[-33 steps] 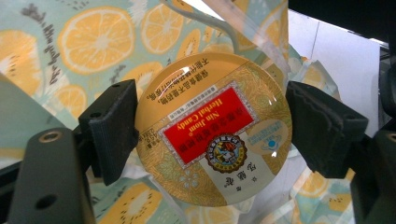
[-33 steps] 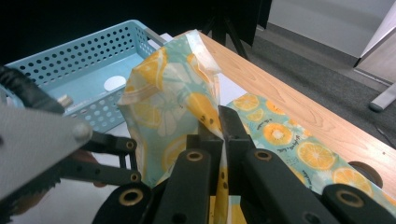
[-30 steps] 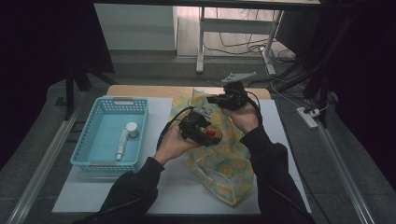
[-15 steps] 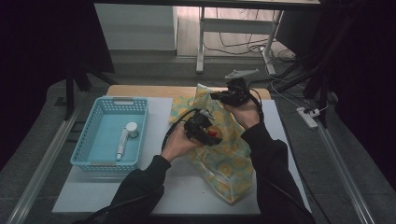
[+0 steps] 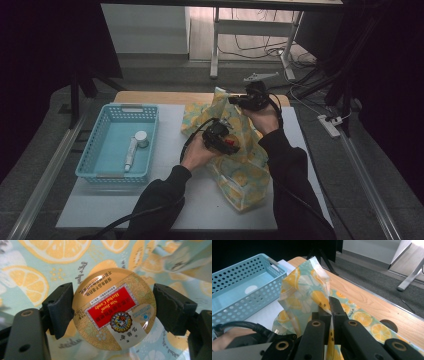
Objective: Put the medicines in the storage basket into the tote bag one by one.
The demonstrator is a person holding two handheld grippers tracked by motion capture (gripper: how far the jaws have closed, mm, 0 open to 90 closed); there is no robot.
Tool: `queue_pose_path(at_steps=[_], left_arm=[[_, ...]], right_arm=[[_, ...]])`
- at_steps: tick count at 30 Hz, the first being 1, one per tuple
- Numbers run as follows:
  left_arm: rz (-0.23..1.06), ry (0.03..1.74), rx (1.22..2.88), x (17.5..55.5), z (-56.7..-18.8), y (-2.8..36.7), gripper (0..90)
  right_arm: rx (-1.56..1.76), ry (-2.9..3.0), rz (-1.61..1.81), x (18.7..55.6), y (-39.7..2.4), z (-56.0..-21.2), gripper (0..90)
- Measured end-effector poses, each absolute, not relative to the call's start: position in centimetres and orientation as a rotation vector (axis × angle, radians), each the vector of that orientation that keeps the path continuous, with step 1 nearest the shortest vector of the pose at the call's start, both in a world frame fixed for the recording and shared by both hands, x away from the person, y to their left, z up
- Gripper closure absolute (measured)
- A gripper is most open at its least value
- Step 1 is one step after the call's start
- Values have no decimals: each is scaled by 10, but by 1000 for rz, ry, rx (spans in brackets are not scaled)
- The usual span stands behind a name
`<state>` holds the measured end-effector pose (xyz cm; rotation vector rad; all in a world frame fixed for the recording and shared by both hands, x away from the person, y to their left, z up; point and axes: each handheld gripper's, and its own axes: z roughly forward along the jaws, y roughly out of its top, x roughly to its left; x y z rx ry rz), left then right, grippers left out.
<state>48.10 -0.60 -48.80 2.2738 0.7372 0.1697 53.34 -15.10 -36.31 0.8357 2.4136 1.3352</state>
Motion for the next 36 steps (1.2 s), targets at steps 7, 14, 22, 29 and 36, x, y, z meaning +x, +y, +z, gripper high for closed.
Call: queue_pose_path(at_steps=[7,14,22,29,36], left_arm=[[224,764,2274,487,-497,-15,216],[236,780,2296,494,-502,-18,214],[194,770,2257,493,-498,-14,142],[186,757,2238,487,-488,-9,101],[170,752,2211,477,-471,1,39]], right_arm=[[859,2406,1330,538,-153,-365,900],[867,2399,1322,540,-152,-365,900],[877,2391,1321,542,-154,-364,900],[881,2387,1326,542,-156,-364,900],[882,2390,1328,542,-156,-365,900]])
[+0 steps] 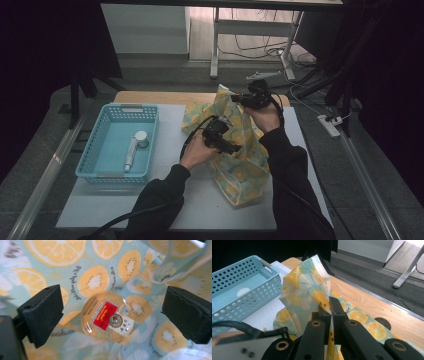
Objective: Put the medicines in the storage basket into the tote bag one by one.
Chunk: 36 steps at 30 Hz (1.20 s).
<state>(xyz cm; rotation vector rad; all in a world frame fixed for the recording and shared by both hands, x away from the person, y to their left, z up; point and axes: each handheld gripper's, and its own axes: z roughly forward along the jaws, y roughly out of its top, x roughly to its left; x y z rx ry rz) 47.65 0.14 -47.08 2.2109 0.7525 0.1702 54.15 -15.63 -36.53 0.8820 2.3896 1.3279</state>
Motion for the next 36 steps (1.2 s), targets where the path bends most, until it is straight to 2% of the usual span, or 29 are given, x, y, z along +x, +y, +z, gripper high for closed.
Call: queue_pose_path(at_steps=[15,24,36], left_arm=[[191,781,2137,451,-436,49,9],[229,825,2124,439,-430,87,15],[201,869,2096,428,-429,139,18]], right_arm=[[896,2395,1358,542,-161,-366,900],[895,2400,1369,542,-164,-367,900],[871,2418,1375,538,-160,-368,900]])
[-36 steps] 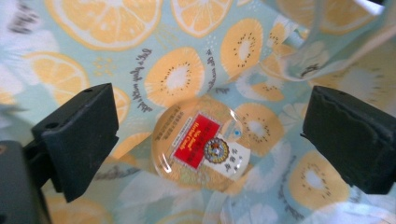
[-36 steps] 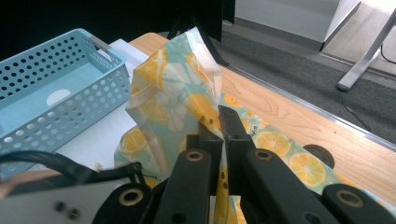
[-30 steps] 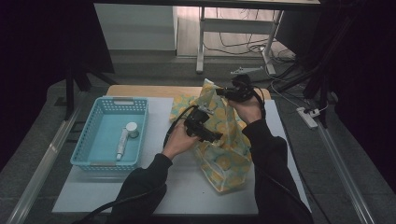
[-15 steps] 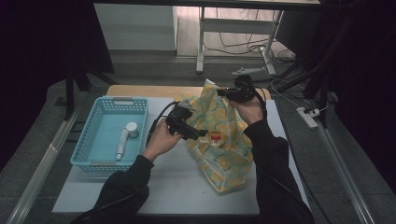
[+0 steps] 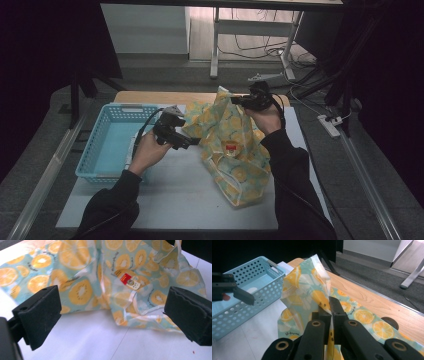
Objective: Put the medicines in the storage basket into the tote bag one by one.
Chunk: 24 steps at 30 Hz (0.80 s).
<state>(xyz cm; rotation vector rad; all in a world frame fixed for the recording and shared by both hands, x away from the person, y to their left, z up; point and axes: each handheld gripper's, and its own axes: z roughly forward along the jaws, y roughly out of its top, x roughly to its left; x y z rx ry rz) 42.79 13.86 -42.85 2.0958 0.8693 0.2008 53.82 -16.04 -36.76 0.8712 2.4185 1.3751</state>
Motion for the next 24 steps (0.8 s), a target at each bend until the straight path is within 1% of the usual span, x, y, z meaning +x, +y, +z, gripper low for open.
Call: queue_pose_path(at_steps=[6,15,24], left_arm=[[260,917,2090,419,-427,169,0],[302,1076,2041,409,-426,222,0],[346,1213,2026,399,-440,263,4]], right_arm=[[866,2423,1379,536,-161,-369,899],[860,2430,1377,534,-160,-370,900],[853,2430,1376,533,-161,-370,899]])
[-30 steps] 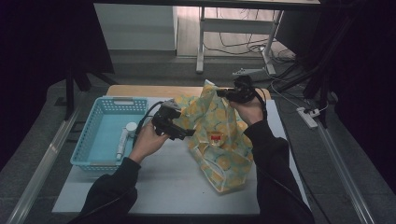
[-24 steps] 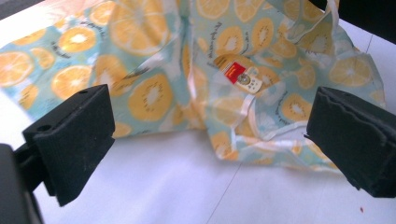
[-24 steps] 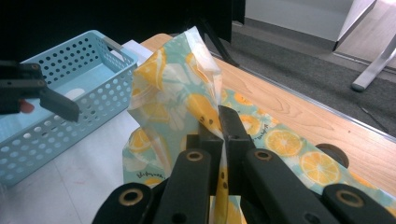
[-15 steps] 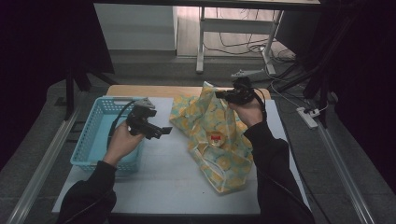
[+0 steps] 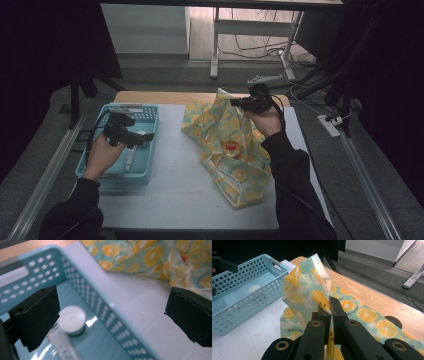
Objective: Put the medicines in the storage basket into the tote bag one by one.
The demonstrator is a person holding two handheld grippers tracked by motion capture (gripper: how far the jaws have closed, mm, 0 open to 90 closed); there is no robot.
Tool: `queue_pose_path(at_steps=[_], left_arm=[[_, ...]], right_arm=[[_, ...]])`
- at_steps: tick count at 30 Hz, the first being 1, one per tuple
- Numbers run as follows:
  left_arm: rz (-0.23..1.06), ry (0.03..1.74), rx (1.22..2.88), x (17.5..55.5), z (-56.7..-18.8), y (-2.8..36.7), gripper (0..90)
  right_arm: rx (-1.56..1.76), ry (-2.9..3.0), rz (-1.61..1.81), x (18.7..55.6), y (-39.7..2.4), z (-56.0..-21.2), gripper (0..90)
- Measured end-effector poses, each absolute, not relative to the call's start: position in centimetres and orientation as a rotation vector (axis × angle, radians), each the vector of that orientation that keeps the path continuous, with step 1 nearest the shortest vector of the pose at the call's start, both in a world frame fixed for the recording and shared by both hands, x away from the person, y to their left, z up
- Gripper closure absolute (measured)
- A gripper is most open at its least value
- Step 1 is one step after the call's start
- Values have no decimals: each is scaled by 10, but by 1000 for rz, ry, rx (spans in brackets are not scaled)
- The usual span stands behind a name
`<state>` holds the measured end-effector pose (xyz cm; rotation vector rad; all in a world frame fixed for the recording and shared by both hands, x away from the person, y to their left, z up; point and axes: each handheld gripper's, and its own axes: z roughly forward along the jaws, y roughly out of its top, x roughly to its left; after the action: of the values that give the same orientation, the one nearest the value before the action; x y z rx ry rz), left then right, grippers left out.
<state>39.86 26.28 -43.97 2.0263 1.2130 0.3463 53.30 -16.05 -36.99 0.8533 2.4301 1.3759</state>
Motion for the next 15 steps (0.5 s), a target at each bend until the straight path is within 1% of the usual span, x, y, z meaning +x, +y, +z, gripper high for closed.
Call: queue_pose_path(at_steps=[7,11,15], left_arm=[[314,1276,2042,397,-460,288,0],[314,1308,2053,399,-472,295,0],[307,1347,2108,403,-487,297,0]], right_arm=[[853,2429,1374,533,-161,-370,899],[854,2430,1374,533,-160,-371,900],[854,2429,1375,533,-161,-371,900]])
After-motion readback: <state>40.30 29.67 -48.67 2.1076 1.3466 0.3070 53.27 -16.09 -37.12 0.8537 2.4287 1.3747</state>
